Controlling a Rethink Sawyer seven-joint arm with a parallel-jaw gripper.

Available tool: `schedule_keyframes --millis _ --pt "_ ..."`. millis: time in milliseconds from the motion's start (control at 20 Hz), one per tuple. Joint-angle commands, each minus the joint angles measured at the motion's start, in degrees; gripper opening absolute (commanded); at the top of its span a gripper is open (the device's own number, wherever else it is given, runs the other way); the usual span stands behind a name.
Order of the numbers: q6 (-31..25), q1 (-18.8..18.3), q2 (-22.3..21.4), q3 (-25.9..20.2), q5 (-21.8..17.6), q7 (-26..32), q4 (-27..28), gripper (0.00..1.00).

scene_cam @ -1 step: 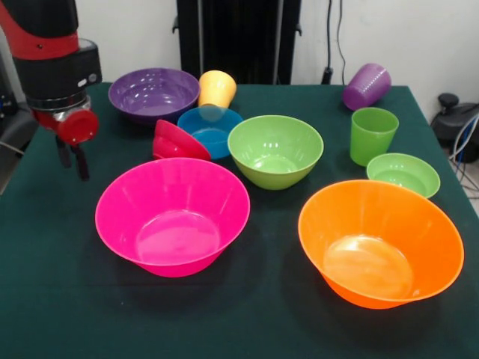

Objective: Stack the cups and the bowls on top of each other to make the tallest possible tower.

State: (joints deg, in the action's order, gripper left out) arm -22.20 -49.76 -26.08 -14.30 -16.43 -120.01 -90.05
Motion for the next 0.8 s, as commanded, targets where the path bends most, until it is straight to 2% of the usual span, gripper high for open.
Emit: schedule_keyframes --millis 50,100,300,450,500,800 --pt "2.3 2.5 2.9 1.0 2.5 -6.8 4.1 1.00" --pt "0.4 2.2 2.8 0.7 2.1 -5.0 4.0 1.00" --pt "-12.6 -0.2 1.4 -3.2 -0.6 8.7 3.5 1.00" --pt "-17.6 -0.7 0.7 -4.2 -3.3 15.3 4.4 1.00" --pt "-20.9 -1.8 -1.6 -5.6 -6.0 22.4 2.7 1.00" --pt "-26.5 -4.3 -6.0 -9.9 -15.2 39.1 1.6 1.00"
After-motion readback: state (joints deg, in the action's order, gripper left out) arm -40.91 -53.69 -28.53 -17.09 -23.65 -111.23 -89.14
